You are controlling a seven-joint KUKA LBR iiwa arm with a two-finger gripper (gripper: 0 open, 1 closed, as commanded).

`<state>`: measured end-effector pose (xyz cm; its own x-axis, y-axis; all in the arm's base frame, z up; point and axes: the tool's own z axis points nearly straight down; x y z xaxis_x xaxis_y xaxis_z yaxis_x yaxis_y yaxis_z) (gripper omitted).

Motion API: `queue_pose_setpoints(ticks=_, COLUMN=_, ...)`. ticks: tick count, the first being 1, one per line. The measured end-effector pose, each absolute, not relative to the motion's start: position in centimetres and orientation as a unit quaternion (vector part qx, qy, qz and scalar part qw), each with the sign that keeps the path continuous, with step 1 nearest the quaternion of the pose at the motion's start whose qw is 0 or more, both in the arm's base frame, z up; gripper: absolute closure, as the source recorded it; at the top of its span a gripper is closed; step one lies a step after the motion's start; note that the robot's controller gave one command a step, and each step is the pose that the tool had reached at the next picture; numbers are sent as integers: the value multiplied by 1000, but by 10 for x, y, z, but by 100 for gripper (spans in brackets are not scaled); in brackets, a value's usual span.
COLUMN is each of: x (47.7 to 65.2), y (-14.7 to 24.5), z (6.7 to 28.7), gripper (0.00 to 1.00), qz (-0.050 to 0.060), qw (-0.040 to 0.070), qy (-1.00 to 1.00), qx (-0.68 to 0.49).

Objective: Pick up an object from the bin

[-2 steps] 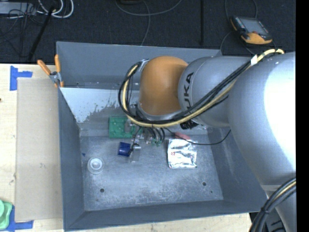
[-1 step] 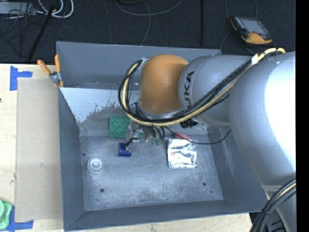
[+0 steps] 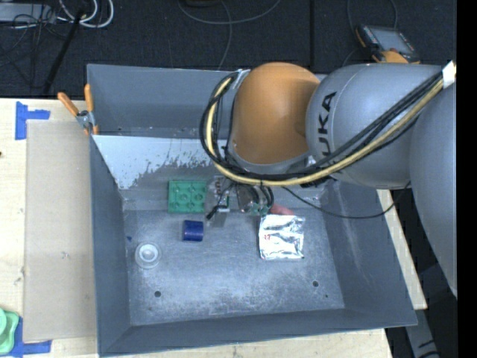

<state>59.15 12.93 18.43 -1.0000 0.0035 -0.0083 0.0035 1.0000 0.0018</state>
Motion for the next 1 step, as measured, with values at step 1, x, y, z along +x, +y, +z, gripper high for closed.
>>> queue_pose_setpoints(ticks=1, x=591, y=129, z=179, gripper=0, qz=0, qw=1, qy=1000, qx=3)
